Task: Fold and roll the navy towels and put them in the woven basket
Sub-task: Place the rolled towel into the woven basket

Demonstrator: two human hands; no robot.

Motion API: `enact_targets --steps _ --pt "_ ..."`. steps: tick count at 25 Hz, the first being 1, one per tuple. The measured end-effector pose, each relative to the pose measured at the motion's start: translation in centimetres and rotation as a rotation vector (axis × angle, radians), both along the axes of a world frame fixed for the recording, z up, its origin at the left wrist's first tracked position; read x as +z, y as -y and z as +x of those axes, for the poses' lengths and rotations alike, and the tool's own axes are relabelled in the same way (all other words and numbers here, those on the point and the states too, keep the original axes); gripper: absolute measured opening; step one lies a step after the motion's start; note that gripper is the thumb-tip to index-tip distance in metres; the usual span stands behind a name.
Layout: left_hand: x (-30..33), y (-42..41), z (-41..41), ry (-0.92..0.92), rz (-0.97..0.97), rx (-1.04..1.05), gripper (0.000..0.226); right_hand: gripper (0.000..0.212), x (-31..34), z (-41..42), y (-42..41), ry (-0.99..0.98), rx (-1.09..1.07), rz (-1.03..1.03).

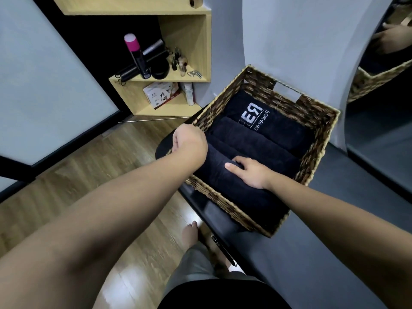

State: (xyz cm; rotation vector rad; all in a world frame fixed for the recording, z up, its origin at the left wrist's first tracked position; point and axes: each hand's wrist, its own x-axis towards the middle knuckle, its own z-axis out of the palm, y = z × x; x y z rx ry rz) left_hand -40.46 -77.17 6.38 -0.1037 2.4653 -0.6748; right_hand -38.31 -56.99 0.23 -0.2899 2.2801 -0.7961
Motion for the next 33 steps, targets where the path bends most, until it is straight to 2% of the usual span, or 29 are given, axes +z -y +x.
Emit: enact_targets --steps 3,4,6,8,10,15,19,26,33 --pt "1.7 -1.3 -0.5 -0.113 -0.038 -0.259 0.024 0.083 0.7 0.5 0.1 -0.046 -0.032 0.123" --pt "1.4 -1.3 -0.5 -0.151 0.034 -0.360 0.031 0.091 0.9 0.7 0.2 -0.054 -0.036 0.176" --pt "0.2 -0.6 -0.4 -0.103 0.202 -0.472 0.057 0.102 1.3 1.2 -0.3 -0.026 -0.025 0.236" --pt "-1.0 0.8 -0.3 -0.067 0.293 -0.450 0.070 0.107 1.6 1.9 -1.6 0.031 -0.009 0.223" --pt "-2.1 1.5 -0.5 -0.096 0.341 -0.448 0.073 0.106 1.7 2.6 -3.0 0.049 -0.011 0.201" --pt "-3.4 1.3 -0.7 -0.052 0.396 -0.381 0.066 0.102 1.2 3.0 -3.3 0.042 -0.038 0.191" --pt "-4.8 1.1 -0.7 -0.045 0.382 -0.418 0.062 0.107 1.0 2.7 -3.3 0.063 -0.095 0.167" --pt "-4.1 0.9 -0.2 -0.101 0.386 -0.426 0.058 0.091 1.7 2.1 -3.4 0.073 -0.040 0.114" --pt "-5.0 1.7 0.7 -0.162 0.492 -0.389 0.069 0.094 1.1 3.3 -3.3 0.040 -0.050 0.152"
